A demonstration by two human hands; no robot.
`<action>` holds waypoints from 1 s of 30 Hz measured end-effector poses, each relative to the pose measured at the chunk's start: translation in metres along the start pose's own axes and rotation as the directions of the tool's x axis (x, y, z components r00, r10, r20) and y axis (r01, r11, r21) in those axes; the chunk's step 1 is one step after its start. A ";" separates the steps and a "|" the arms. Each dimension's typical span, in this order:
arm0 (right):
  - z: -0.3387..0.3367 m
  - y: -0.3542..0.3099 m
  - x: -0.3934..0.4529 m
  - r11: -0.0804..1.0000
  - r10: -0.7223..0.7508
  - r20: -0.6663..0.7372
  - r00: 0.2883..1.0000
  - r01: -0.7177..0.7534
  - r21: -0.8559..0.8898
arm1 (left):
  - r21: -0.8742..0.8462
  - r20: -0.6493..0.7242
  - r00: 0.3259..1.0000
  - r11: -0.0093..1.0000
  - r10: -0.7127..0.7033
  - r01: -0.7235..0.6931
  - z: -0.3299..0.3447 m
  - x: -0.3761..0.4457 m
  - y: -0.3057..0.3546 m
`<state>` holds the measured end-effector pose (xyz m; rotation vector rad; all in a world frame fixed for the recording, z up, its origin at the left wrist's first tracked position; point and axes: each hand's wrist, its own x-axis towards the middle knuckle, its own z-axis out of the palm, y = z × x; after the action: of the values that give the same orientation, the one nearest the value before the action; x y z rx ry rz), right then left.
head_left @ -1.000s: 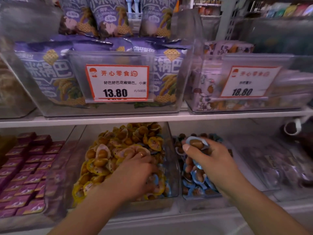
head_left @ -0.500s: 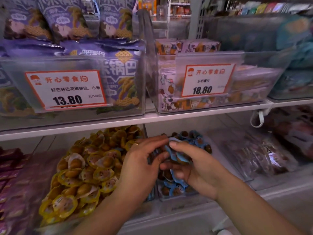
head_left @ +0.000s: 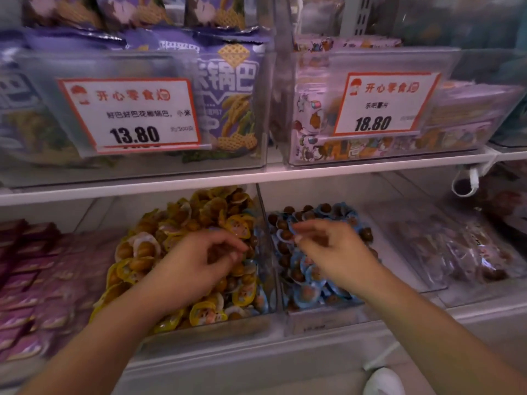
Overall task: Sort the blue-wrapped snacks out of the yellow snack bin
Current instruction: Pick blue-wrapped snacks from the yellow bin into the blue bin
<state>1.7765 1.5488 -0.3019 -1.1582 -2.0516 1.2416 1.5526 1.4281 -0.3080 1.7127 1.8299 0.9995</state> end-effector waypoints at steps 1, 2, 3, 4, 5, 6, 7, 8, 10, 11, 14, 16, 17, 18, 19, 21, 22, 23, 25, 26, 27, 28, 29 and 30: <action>0.002 -0.003 0.000 0.998 -0.035 -0.080 0.996 0.039 0.048 | 0.096 0.075 0.997 0.995 0.019 -0.026 0.004 -0.002 -0.001; 0.004 -0.006 -0.001 0.993 -0.070 -0.112 0.991 0.080 0.092 | 0.203 0.151 0.988 0.977 0.036 -0.067 0.009 -0.003 -0.001; 0.008 -0.007 -0.002 0.986 -0.108 -0.110 0.988 0.120 0.115 | 0.297 0.225 0.973 0.948 0.051 -0.118 0.015 -0.003 -0.001; 0.013 -0.007 -0.003 0.982 -0.148 -0.084 0.985 0.156 0.107 | 0.384 0.285 0.957 0.909 0.050 -0.162 0.021 -0.001 -0.002; 0.019 -0.007 -0.005 0.979 -0.183 -0.052 0.982 0.187 0.080 | 0.459 0.312 0.949 0.866 0.049 -0.196 0.025 0.001 -0.003; 0.025 -0.007 -0.007 0.976 -0.210 -0.028 0.977 0.211 0.044 | 0.530 0.314 0.948 0.819 0.051 -0.219 0.027 0.004 -0.005; 0.030 -0.005 -0.007 0.974 -0.223 -0.024 0.975 0.224 0.024 | 0.595 0.305 0.951 0.768 0.058 -0.238 0.028 0.007 -0.007; 0.034 -0.003 -0.007 0.976 -0.217 -0.027 0.976 0.218 0.020 | 0.645 0.295 0.953 0.721 0.070 -0.253 0.027 0.009 -0.008; 0.036 0.002 -0.004 0.986 -0.167 -0.019 0.986 0.167 0.027 | 0.703 0.268 0.957 0.658 0.108 -0.271 0.023 0.011 -0.009; 0.036 0.003 -0.002 0.989 -0.144 -0.011 0.989 0.145 0.027 | 0.723 0.253 0.959 0.634 0.128 -0.276 0.021 0.011 -0.010; 0.037 0.007 0.000 0.992 -0.122 -0.008 0.993 0.122 0.019 | 0.779 0.229 0.957 0.556 0.181 -0.291 0.018 0.009 -0.012; 0.039 0.008 0.001 0.992 -0.125 -0.008 0.992 0.125 0.008 | 0.779 0.255 0.945 0.534 0.206 -0.327 0.021 0.008 -0.012; 0.039 0.008 0.001 0.992 -0.127 -0.009 0.992 0.127 0.009 | 0.752 0.287 0.932 0.551 0.220 -0.361 0.022 0.007 -0.011; 0.038 0.008 0.001 0.992 -0.129 -0.011 0.992 0.129 0.012 | 0.696 0.319 0.919 0.601 0.232 -0.393 0.023 0.006 -0.009; 0.038 0.008 0.002 0.991 -0.132 -0.015 0.991 0.132 0.011 | 0.623 0.349 0.909 0.668 0.227 -0.406 0.024 0.005 -0.009; 0.037 0.009 0.001 0.990 -0.140 -0.026 0.990 0.140 -0.005 | 0.518 0.422 0.891 0.762 0.168 -0.389 0.026 0.007 -0.010; 0.038 0.009 0.001 0.989 -0.146 -0.025 0.989 0.146 -0.012 | 0.508 0.460 0.880 0.777 0.120 -0.372 0.026 0.009 -0.010; 0.039 0.008 0.001 0.989 -0.151 -0.022 0.988 0.150 -0.013 | 0.517 0.494 0.868 0.785 0.052 -0.341 0.026 0.011 -0.011; 0.040 0.009 0.000 0.989 -0.150 -0.022 0.988 0.150 -0.007 | 0.549 0.537 0.841 0.785 -0.068 -0.288 0.027 0.017 -0.009; 0.040 0.010 0.000 0.989 -0.147 -0.019 0.989 0.147 -0.005 | 0.560 0.550 0.828 0.782 -0.105 -0.273 0.028 0.021 -0.007; 0.040 0.011 0.000 0.989 -0.145 -0.012 0.989 0.145 -0.005 | 0.562 0.565 0.815 0.783 -0.129 -0.266 0.028 0.023 -0.005; 0.040 0.011 0.000 0.989 -0.146 -0.005 0.989 0.146 -0.005 | 0.552 0.582 0.801 0.792 -0.141 -0.262 0.029 0.025 -0.003; 0.040 0.012 0.000 0.989 -0.151 0.001 0.989 0.151 -0.005 | 0.538 0.601 0.785 0.801 -0.148 -0.261 0.028 0.026 -0.002; 0.040 0.013 0.000 0.988 -0.155 0.003 0.988 0.155 -0.003 | 0.528 0.618 0.771 0.808 -0.155 -0.261 0.028 0.027 -0.001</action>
<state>1.7527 1.5330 -0.3321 -0.9771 -2.1026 1.1663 1.5689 1.4600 -0.3220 2.1052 1.6820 -0.2345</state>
